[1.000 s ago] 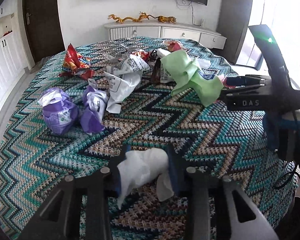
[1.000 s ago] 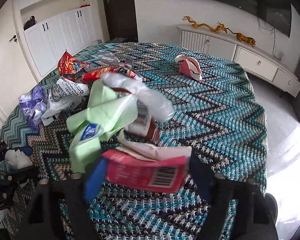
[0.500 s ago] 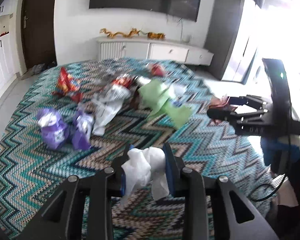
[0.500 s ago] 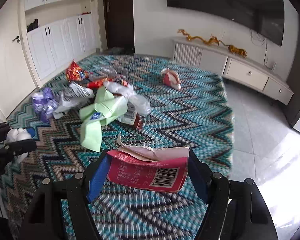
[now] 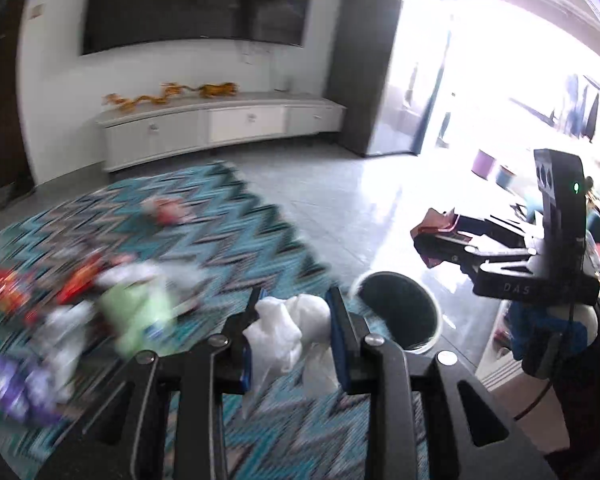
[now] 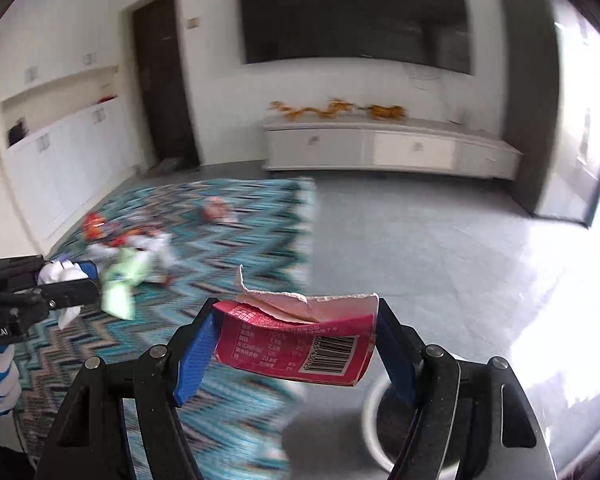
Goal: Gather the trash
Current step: 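Carry both items to the bin and open both grippers over it, then move both tools back from the bin to the rug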
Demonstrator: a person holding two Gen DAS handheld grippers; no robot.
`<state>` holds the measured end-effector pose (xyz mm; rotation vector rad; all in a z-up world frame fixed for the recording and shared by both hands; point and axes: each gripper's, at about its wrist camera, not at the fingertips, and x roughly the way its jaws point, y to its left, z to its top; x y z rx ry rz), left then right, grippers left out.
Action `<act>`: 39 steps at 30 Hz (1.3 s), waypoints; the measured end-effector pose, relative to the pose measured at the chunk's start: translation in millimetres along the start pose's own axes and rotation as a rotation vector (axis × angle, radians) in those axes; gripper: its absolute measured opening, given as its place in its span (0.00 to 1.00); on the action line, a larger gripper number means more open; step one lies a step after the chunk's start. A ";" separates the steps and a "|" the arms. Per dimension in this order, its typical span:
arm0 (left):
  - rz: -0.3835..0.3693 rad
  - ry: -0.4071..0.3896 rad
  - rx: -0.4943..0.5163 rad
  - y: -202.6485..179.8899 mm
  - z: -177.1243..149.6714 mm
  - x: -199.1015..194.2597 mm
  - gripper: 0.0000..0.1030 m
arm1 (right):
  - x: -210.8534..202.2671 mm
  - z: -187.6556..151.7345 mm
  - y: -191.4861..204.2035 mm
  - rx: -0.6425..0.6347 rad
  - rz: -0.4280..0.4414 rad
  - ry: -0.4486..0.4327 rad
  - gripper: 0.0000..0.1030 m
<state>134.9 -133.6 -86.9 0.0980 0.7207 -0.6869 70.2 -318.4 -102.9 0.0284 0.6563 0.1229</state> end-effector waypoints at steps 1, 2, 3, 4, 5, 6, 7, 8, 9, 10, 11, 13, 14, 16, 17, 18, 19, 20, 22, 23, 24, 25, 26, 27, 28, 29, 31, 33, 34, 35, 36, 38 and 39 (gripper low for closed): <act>-0.017 0.013 0.019 -10.5 7.6 13.8 0.28 | -0.6 -3.4 -15.1 0.026 -0.021 0.005 0.70; -0.037 0.029 0.040 -23.9 16.4 31.3 0.27 | -0.4 -8.1 -29.1 0.054 -0.043 0.013 0.70; -0.048 0.039 0.048 -31.3 21.0 41.3 0.28 | 0.6 -13.0 -45.6 0.084 -0.065 0.023 0.70; -0.072 0.058 0.056 -43.3 29.9 59.3 0.28 | 1.8 -18.0 -61.7 0.111 -0.088 0.032 0.71; -0.089 0.072 0.059 -51.8 35.9 71.9 0.28 | 4.2 -23.2 -74.2 0.135 -0.105 0.041 0.71; -0.110 0.092 0.062 -63.1 43.8 89.3 0.28 | 7.5 -28.6 -88.8 0.165 -0.119 0.054 0.71; -0.125 0.107 0.067 -73.0 47.6 103.0 0.28 | 10.7 -33.2 -102.1 0.192 -0.129 0.066 0.71; -0.141 0.124 0.074 -83.3 52.8 118.2 0.28 | 13.7 -38.4 -113.8 0.213 -0.141 0.074 0.72; -0.155 0.141 0.081 -94.3 57.4 131.7 0.28 | 17.0 -44.0 -124.9 0.234 -0.155 0.085 0.72; -0.165 0.157 0.087 -103.6 61.1 144.5 0.28 | 19.8 -49.9 -136.0 0.253 -0.168 0.096 0.72; -0.171 0.170 0.092 -110.8 62.9 155.4 0.28 | 24.8 -56.4 -146.6 0.275 -0.181 0.112 0.72; -0.187 0.205 0.095 -123.7 67.5 182.4 0.30 | 29.6 -68.8 -161.7 0.307 -0.202 0.129 0.73; -0.208 0.227 0.087 -132.5 69.1 197.5 0.30 | 32.1 -74.0 -168.3 0.326 -0.212 0.138 0.74; -0.238 0.257 0.064 -142.7 71.0 217.1 0.35 | 34.6 -86.0 -181.2 0.366 -0.237 0.153 0.81; -0.259 0.271 0.052 -147.1 72.4 225.5 0.44 | 35.2 -90.6 -186.3 0.381 -0.251 0.160 0.84; -0.268 0.279 0.043 -149.1 73.7 229.4 0.49 | 34.9 -95.4 -190.8 0.396 -0.265 0.167 0.84; -0.276 0.285 0.030 -151.3 74.6 233.9 0.57 | 33.1 -99.5 -193.0 0.408 -0.275 0.171 0.84; -0.286 0.285 0.018 -153.2 76.2 237.2 0.59 | 33.7 -100.4 -194.1 0.420 -0.285 0.177 0.84; -0.307 0.290 -0.005 -153.0 80.4 238.2 0.59 | 30.0 -103.8 -199.0 0.442 -0.314 0.184 0.84; -0.318 0.288 -0.020 -151.4 82.2 236.7 0.60 | 28.0 -104.1 -200.1 0.451 -0.322 0.184 0.84; -0.321 0.283 -0.022 -150.5 82.9 233.3 0.60 | 24.4 -105.4 -200.0 0.459 -0.326 0.180 0.84; -0.316 0.275 -0.018 -150.7 83.5 227.9 0.60 | 21.3 -105.1 -198.8 0.464 -0.326 0.175 0.84; -0.300 0.263 -0.009 -149.8 82.9 221.3 0.60 | 19.0 -103.0 -197.9 0.467 -0.325 0.169 0.84; -0.286 0.250 0.000 -147.6 81.8 215.2 0.60 | 13.4 -101.4 -194.8 0.467 -0.325 0.157 0.84; -0.276 0.233 0.006 -146.6 81.7 207.7 0.60 | 12.9 -98.2 -192.2 0.467 -0.324 0.151 0.84; -0.266 0.214 0.010 -145.4 82.4 195.5 0.60 | 9.6 -95.2 -188.8 0.466 -0.321 0.141 0.84; -0.245 0.180 0.021 -142.8 81.7 173.5 0.60 | 1.4 -86.8 -178.0 0.450 -0.313 0.118 0.84; -0.223 0.136 0.030 -138.4 82.5 149.4 0.60 | -7.0 -74.3 -164.2 0.424 -0.300 0.093 0.84; -0.215 0.113 0.033 -136.9 83.5 136.8 0.60 | -10.0 -67.6 -158.3 0.411 -0.294 0.081 0.84; -0.204 0.088 0.036 -134.9 84.9 123.6 0.60 | -16.7 -59.6 -148.8 0.392 -0.290 0.063 0.84; -0.193 0.065 0.038 -133.8 86.6 111.0 0.60 | -22.4 -52.1 -140.3 0.374 -0.288 0.049 0.84; -0.178 0.021 0.033 -129.8 91.7 85.2 0.60 | -28.7 -36.2 -129.6 0.345 -0.283 0.029 0.84; -0.175 0.001 0.029 -126.2 92.9 71.8 0.60 | -37.0 -26.0 -118.8 0.322 -0.279 0.013 0.84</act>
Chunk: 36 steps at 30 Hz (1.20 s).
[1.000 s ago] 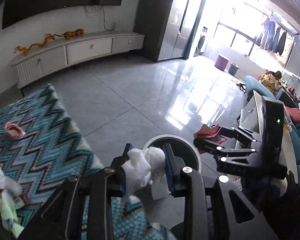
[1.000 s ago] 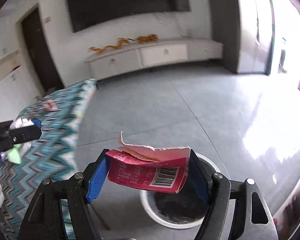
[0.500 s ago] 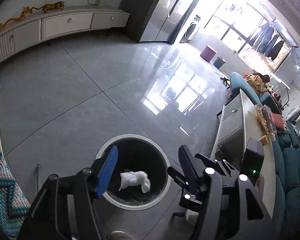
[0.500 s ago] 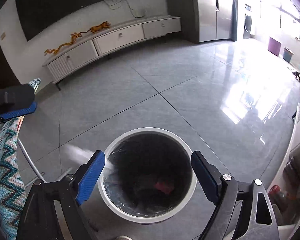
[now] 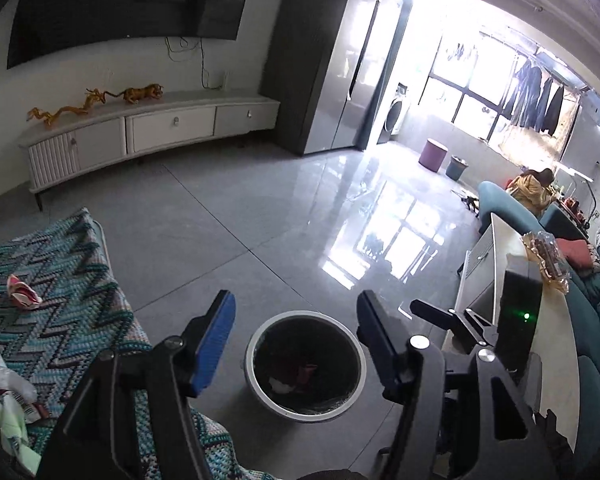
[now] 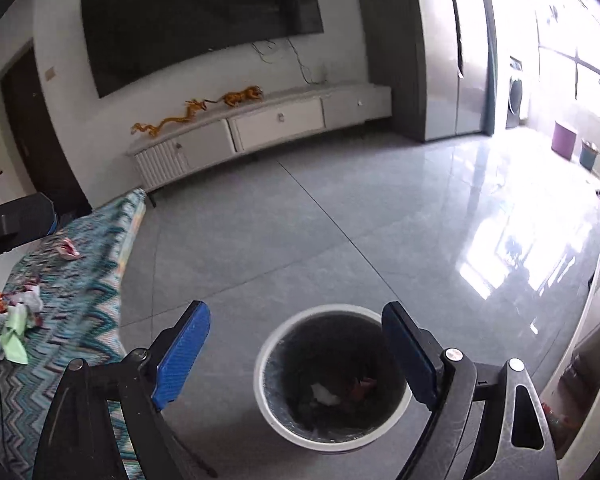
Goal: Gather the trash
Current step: 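Move both tools back from the bin to the rug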
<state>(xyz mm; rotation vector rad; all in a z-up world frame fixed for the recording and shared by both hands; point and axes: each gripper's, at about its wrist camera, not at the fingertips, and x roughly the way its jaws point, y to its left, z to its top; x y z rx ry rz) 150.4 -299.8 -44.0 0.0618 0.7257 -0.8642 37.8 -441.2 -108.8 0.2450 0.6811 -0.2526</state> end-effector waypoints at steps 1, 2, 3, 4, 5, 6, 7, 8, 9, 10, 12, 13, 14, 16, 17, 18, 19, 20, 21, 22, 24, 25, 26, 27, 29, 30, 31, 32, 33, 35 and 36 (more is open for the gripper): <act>0.006 -0.021 -0.001 0.3 0.6 -13.5 0.60 | -6.0 3.9 4.7 -0.013 0.005 -0.011 0.84; 0.021 -0.046 0.001 0.5 0.3 -30.7 0.60 | -14.5 8.8 11.7 -0.026 0.011 -0.026 0.84; 0.035 -0.064 0.002 3.5 1.3 -44.7 0.60 | -25.0 13.9 19.7 -0.037 0.018 -0.044 0.84; 0.049 -0.087 0.004 4.0 -0.1 -60.2 0.60 | -35.6 19.3 26.9 -0.046 0.027 -0.064 0.84; 0.066 -0.115 0.005 4.7 -2.3 -79.0 0.60 | -46.1 23.5 33.7 -0.052 0.035 -0.085 0.84; 0.081 -0.133 0.006 8.3 -3.0 -94.1 0.60 | -58.0 28.1 41.5 -0.058 0.046 -0.109 0.84; 0.109 -0.160 0.007 9.0 -6.0 -111.6 0.62 | -70.6 32.3 49.5 -0.064 0.059 -0.135 0.84; 0.131 -0.179 0.006 9.9 -8.9 -124.8 0.64 | -79.4 34.5 55.0 -0.068 0.069 -0.153 0.84; 0.154 -0.198 0.005 10.6 -11.8 -138.3 0.65 | -90.2 36.1 62.0 -0.074 0.084 -0.172 0.84; 0.177 -0.219 0.003 10.5 -15.0 -153.3 0.65 | -101.2 35.6 68.1 -0.082 0.099 -0.189 0.84; 0.204 -0.246 0.002 8.0 -16.6 -176.9 0.66 | -119.4 35.4 80.1 -0.100 0.124 -0.217 0.84; 0.219 -0.261 0.004 5.9 -17.8 -188.1 0.66 | -129.2 35.1 86.0 -0.109 0.137 -0.229 0.84; 0.240 -0.279 0.004 3.6 -19.9 -201.0 0.68 | -137.6 34.8 91.1 -0.115 0.149 -0.241 0.84; 0.264 -0.309 0.000 -2.5 -24.6 -221.4 0.72 | -156.7 34.3 100.3 -0.132 0.172 -0.271 0.84; 0.275 -0.323 -0.005 -5.4 -27.2 -231.5 0.74 | -165.5 33.9 104.8 -0.141 0.181 -0.285 0.84; 0.285 -0.334 -0.009 -7.8 -29.9 -240.4 0.74 | -174.6 34.4 108.8 -0.152 0.191 -0.301 0.84; 0.292 -0.344 -0.016 -9.3 -32.4 -249.7 0.74 | -183.6 34.2 113.1 -0.161 0.199 -0.317 0.84; 0.297 -0.352 -0.020 -11.8 -35.5 -257.1 0.74 | -192.0 33.5 117.0 -0.169 0.206 -0.331 0.84; 0.304 -0.360 -0.023 -14.3 -38.0 -264.3 0.74 | -203.2 33.5 122.2 -0.177 0.217 -0.352 0.84; 0.311 -0.366 -0.027 -15.6 -40.8 -271.5 0.74 | -209.2 33.2 122.8 -0.180 0.224 -0.363 0.84; 0.322 -0.378 -0.037 -17.8 -46.1 -284.2 0.74 | -223.0 32.5 127.7 -0.188 0.241 -0.389 0.84; 0.331 -0.386 -0.042 -18.6 -49.0 -290.9 0.74 | -230.0 30.2 129.6 -0.191 0.251 -0.402 0.84; 0.342 -0.394 -0.045 -18.6 -50.9 -296.9 0.74 | -236.0 29.3 131.8 -0.193 0.260 -0.413 0.85; 0.356 -0.404 -0.045 -19.1 -52.5 -303.4 0.74 | -242.5 28.4 134.0 -0.196 0.269 -0.426 0.85; 0.394 -0.423 -0.045 -22.4 -58.0 -316.4 0.74 | -253.4 25.4 138.1 -0.203 0.285 -0.447 0.85; 0.404 -0.427 -0.049 -22.9 -60.0 -320.4 0.74 | -259.2 23.5 141.9 -0.211 0.295 -0.456 0.85; 0.408 -0.431 -0.057 -22.9 -62.6 -324.7 0.74 | -263.2 21.3 144.6 -0.215 0.300 -0.460 0.85; 0.413 -0.432 -0.067 -22.7 -64.7 -327.8 0.74 | -266.1 19.9 147.0 -0.220 0.306 -0.462 0.85; 0.418 -0.433 -0.072 -20.9 -66.1 -329.3 0.74 | -268.7 18.3 149.5 -0.223 0.314 -0.464 0.85; 0.431 -0.431 -0.082 -18.3 -69.5 -332.8 0.74 | -273.6 15.1 154.7 -0.232 0.331 -0.465 0.85; 0.434 -0.431 -0.086 -14.8 -71.1 -334.4 0.74 | -276.3 13.0 157.9 -0.240 0.335 -0.467 0.85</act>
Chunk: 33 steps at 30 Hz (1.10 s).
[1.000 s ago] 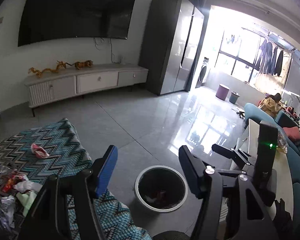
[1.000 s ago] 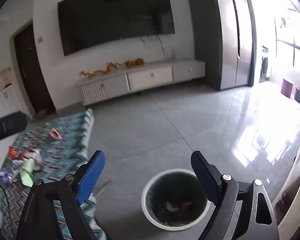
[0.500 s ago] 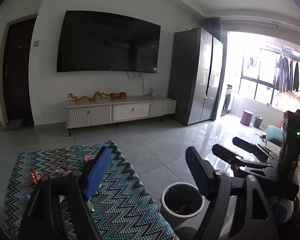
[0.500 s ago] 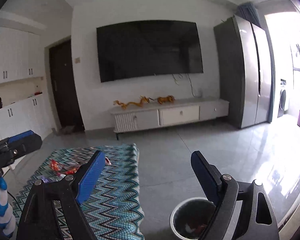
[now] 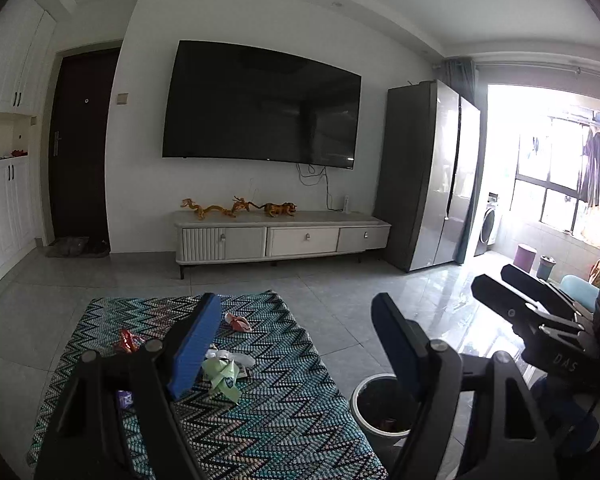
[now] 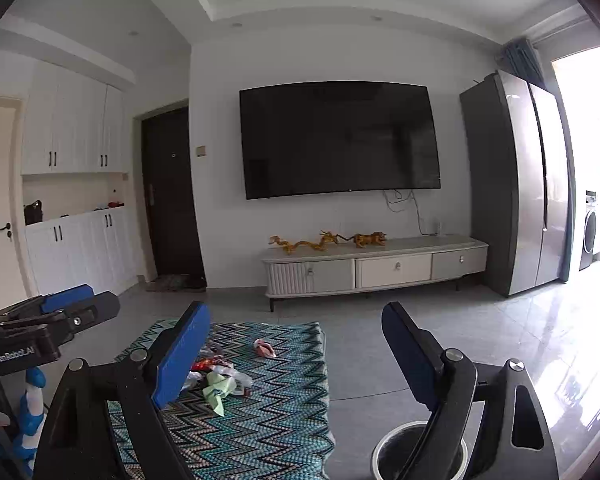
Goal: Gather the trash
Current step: 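Move both tools back from the bin to the rug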
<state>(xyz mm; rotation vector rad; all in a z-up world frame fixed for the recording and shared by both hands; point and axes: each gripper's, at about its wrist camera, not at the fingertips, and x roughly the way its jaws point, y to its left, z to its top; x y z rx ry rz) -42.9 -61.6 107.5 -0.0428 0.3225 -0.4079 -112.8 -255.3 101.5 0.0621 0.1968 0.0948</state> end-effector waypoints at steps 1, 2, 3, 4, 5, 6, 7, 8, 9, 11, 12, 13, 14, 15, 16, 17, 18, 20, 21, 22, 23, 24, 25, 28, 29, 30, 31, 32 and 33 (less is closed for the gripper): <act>0.001 -0.001 -0.005 1.4 -0.9 -1.4 0.74 | -0.9 0.1 4.7 -0.008 0.005 0.000 0.85; 0.001 -0.003 -0.008 4.4 -1.7 -2.1 0.74 | -1.2 0.1 8.3 -0.014 0.009 -0.001 0.85; 0.003 -0.005 -0.011 6.5 -1.7 -2.3 0.74 | -1.4 0.6 12.7 -0.023 0.015 -0.004 0.85; 0.006 -0.006 -0.015 9.7 -2.5 -3.7 0.74 | -2.3 0.4 16.8 -0.030 0.018 -0.004 0.85; 0.008 -0.007 -0.021 12.0 -2.4 -5.3 0.74 | -2.7 0.1 17.1 -0.035 0.019 -0.003 0.85; 0.011 -0.006 -0.026 13.7 -2.0 -6.0 0.74 | -2.6 0.7 19.7 -0.041 0.021 -0.005 0.85; 0.014 -0.008 -0.029 14.9 -2.2 -7.0 0.76 | -3.0 1.1 21.8 -0.045 0.025 -0.007 0.85; 0.020 -0.009 -0.030 17.1 -2.6 -8.4 0.79 | -4.3 0.5 24.3 -0.050 0.029 -0.009 0.85; 0.028 -0.012 -0.032 18.6 -3.4 -9.2 0.80 | -4.3 0.6 26.9 -0.056 0.031 -0.010 0.85; 0.038 -0.013 -0.035 22.5 -6.6 -9.2 0.81 | -3.9 -0.6 30.0 -0.062 0.037 -0.009 0.85; 0.046 -0.014 -0.035 24.4 -6.9 -8.9 0.82 | -2.2 -1.8 30.9 -0.062 0.040 -0.006 0.85; 0.058 -0.015 -0.035 27.3 -9.3 -7.6 0.82 | -1.5 -3.0 32.1 -0.061 0.040 -0.003 0.85; 0.074 -0.015 -0.036 29.6 -11.1 -6.0 0.82 | 0.5 -2.5 32.4 -0.060 0.040 0.000 0.86; 0.082 -0.014 -0.038 31.0 -11.6 -4.9 0.82 | 2.4 -3.5 32.5 -0.058 0.041 0.004 0.86; 0.088 -0.012 -0.045 34.2 -13.0 -3.9 0.82 | 4.0 -4.7 32.8 -0.056 0.041 0.007 0.86; 0.096 -0.012 -0.054 37.5 -14.2 -2.3 0.82 | 6.5 -5.7 33.7 -0.055 0.042 0.011 0.86; 0.108 -0.015 -0.060 41.1 -15.7 -1.6 0.82 | 7.1 -6.6 35.5 -0.055 0.042 0.013 0.86; 0.133 -0.020 -0.067 48.7 -18.9 0.6 0.86 | 11.9 -9.4 36.9 -0.057 0.045 0.021 0.87; 0.146 -0.019 -0.070 52.5 -20.7 2.6 0.88 | 14.3 -11.3 37.7 -0.059 0.047 0.026 0.87; 0.156 -0.018 -0.072 56.2 -21.9 4.5 0.91 | 17.4 -14.0 38.1 -0.060 0.050 0.032 0.87; 0.170 -0.017 -0.073 59.2 -23.9 6.9 0.92 | 20.6 -16.2 39.2 -0.060 0.053 0.038 0.88; 0.182 -0.015 -0.073 61.7 -25.1 9.3 0.92 | 24.6 -18.3 40.8 -0.060 0.057 0.046 0.88; 0.192 -0.012 -0.073 65.4 -26.9 11.3 0.92 | 28.3 -20.9 43.0 -0.061 0.061 0.053 0.88; 0.224 0.003 -0.073 76.1 -32.8 18.7 0.92 | 39.4 -27.7 47.2 -0.064 0.076 0.076 0.88; 0.235 0.008 -0.074 80.6 -35.2 20.7 0.92 | 42.6 -29.9 48.9 -0.065 0.081 0.082 0.88; 0.244 0.010 -0.075 85.6 -36.2 22.2 0.92 | 46.7 -32.6 50.7 -0.068 0.087 0.089 0.88; 0.260 0.013 -0.079 91.6 -38.6 23.6 0.92 | 48.8 -35.1 52.9 -0.069 0.091 0.093 0.88; 0.274 0.014 -0.083 97.8 -40.9 24.9 0.92 | 51.5 -37.0 54.3 -0.069 0.094 0.098 0.88; 0.286 0.015 -0.088 104.9 -42.9 26.9 0.92 | 54.5 -39.4 55.5 -0.070 0.098 0.105 0.88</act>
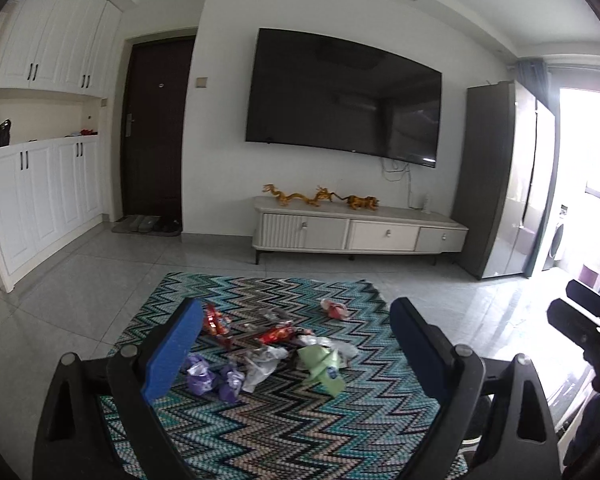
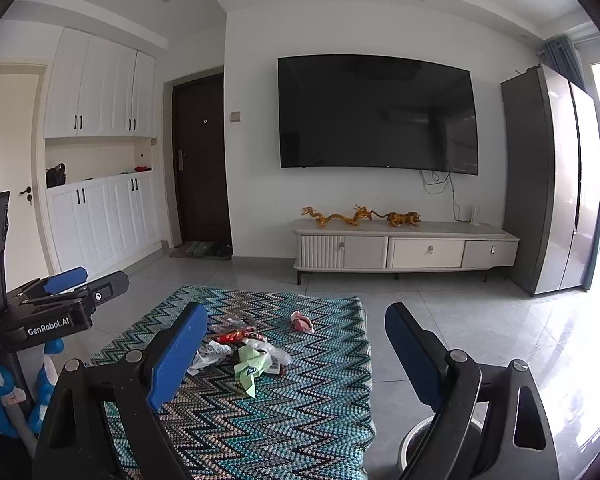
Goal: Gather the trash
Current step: 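Move both tools back from the bin to the rug, then grasp the purple bag with the left gripper while the right gripper grasps the green bag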
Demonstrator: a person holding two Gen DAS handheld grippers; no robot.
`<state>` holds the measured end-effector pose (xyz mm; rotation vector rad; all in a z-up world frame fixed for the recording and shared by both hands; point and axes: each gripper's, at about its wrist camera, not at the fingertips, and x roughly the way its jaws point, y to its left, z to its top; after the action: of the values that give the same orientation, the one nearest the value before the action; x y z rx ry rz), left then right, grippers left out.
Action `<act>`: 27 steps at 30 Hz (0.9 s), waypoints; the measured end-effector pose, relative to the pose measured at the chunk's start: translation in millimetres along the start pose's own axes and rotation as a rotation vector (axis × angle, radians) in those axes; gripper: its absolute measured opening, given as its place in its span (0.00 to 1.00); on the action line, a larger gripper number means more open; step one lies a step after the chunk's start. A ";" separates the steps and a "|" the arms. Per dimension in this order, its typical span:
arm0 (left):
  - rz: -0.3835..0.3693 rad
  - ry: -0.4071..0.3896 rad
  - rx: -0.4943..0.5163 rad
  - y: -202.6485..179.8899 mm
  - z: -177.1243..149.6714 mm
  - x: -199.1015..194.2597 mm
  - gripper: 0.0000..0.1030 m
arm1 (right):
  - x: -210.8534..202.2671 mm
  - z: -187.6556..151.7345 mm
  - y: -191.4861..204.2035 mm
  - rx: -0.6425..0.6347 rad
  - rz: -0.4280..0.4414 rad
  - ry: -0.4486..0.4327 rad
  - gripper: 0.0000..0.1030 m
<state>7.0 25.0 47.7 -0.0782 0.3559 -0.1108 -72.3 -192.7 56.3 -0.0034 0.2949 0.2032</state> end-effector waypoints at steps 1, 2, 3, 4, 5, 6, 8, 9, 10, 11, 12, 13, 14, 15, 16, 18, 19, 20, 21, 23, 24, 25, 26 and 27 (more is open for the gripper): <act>0.016 0.004 -0.008 6.7 -1.9 3.9 0.92 | 3.6 -1.8 0.5 0.000 0.002 0.006 0.88; 0.030 0.009 -0.014 12.9 -4.8 8.5 0.92 | 7.1 -3.1 1.2 0.000 0.003 0.012 0.88; 0.045 0.015 -0.020 20.0 -7.5 13.5 0.92 | 11.8 -4.4 1.0 0.004 0.005 0.019 0.88; 0.060 0.021 -0.025 27.4 -9.6 18.0 0.92 | 16.2 -5.9 0.7 0.009 0.007 0.026 0.88; 0.075 0.026 -0.028 33.9 -12.4 22.2 0.92 | 21.0 -8.1 0.2 0.014 0.011 0.033 0.88; 0.087 0.031 -0.030 39.5 -15.1 25.4 0.92 | 25.3 -9.6 0.4 0.017 0.014 0.040 0.88; 0.112 0.047 -0.034 51.8 -20.9 33.4 0.92 | 34.0 -13.5 -0.4 0.021 0.020 0.057 0.88; 0.119 0.054 -0.037 57.5 -23.6 36.5 0.92 | 39.1 -16.3 -1.3 0.025 0.022 0.068 0.88; 0.128 0.062 -0.039 63.5 -26.8 40.2 0.92 | 44.5 -19.3 -2.3 0.030 0.026 0.080 0.88; 0.137 0.073 -0.041 70.3 -30.9 45.2 0.92 | 50.1 -21.7 -3.5 0.034 0.029 0.090 0.88; 0.143 0.084 -0.043 75.9 -33.7 49.3 0.92 | 55.7 -24.9 -5.0 0.039 0.031 0.102 0.88; 0.147 0.101 -0.048 82.8 -38.1 55.4 0.92 | 61.6 -28.3 -6.9 0.046 0.032 0.115 0.88; 0.151 0.118 -0.054 89.3 -42.1 61.2 0.92 | 67.3 -31.6 -8.5 0.053 0.035 0.127 0.88; 0.154 0.130 -0.056 94.6 -45.8 66.2 0.92 | 73.7 -35.8 -10.2 0.060 0.040 0.140 0.88; 0.157 0.145 -0.055 99.5 -49.7 72.0 0.92 | 80.8 -40.2 -11.9 0.068 0.046 0.154 0.88; 0.155 0.177 -0.058 108.9 -58.8 84.7 0.92 | 94.8 -47.7 -14.3 0.076 0.056 0.185 0.88; 0.149 0.191 -0.059 113.3 -63.0 90.7 0.92 | 102.7 -51.8 -14.6 0.079 0.061 0.203 0.88; 0.145 0.206 -0.059 117.5 -67.4 97.3 0.92 | 110.0 -55.4 -14.8 0.081 0.067 0.220 0.88; 0.147 0.222 -0.061 122.1 -71.9 103.5 0.92 | 119.8 -60.3 -15.1 0.084 0.080 0.241 0.88; 0.152 0.255 -0.062 130.0 -79.8 117.6 0.91 | 133.4 -66.2 -13.3 0.084 0.100 0.268 0.87; 0.156 0.276 -0.066 135.0 -84.6 126.0 0.91 | 141.2 -69.2 -12.1 0.082 0.113 0.283 0.86; 0.160 0.296 -0.073 139.6 -89.1 134.1 0.91 | 149.2 -72.0 -10.4 0.081 0.127 0.299 0.85; 0.162 0.313 -0.079 142.9 -92.9 141.5 0.89 | 156.6 -74.7 -8.7 0.080 0.140 0.314 0.83; 0.162 0.336 -0.088 147.4 -97.9 150.5 0.88 | 167.4 -78.4 -6.0 0.078 0.158 0.335 0.81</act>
<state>126.7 147.2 -109.6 -0.1181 0.7005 0.0537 63.1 -167.9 -67.2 0.0636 0.6382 0.3487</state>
